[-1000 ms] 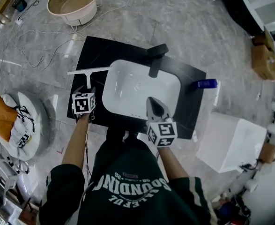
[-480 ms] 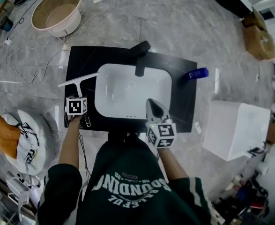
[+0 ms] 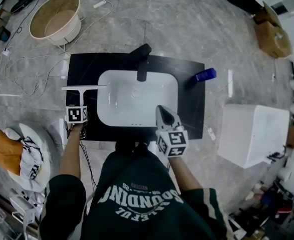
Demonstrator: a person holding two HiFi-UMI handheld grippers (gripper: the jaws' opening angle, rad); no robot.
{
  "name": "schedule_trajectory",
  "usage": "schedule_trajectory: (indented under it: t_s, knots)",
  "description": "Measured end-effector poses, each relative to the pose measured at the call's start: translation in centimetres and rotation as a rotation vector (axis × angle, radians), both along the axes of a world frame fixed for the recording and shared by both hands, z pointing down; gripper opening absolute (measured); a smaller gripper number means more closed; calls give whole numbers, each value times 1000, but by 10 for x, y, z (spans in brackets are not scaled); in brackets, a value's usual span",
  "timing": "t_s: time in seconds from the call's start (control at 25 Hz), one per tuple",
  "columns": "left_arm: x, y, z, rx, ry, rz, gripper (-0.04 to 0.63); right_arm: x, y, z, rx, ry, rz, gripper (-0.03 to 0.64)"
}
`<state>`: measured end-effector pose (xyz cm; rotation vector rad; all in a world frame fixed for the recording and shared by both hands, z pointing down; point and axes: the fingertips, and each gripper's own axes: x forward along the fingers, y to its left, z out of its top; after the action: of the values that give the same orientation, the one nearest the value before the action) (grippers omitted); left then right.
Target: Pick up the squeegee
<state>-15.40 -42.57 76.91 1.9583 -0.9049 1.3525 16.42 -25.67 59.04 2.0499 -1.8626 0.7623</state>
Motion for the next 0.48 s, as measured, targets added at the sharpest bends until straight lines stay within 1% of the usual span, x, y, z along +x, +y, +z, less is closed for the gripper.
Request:
schedule_trajectory:
  t_s: [0.16, 0.32, 0.48]
  knots:
    - [1, 3, 3, 7, -3, -12, 95, 4, 8, 4, -5, -5, 6, 1]
    - [0, 7, 0, 23, -18, 0, 91, 6, 15, 1, 1, -5, 8, 2]
    - [6, 14, -7, 38, -12, 16, 89, 8, 21, -1, 2, -1, 3, 0]
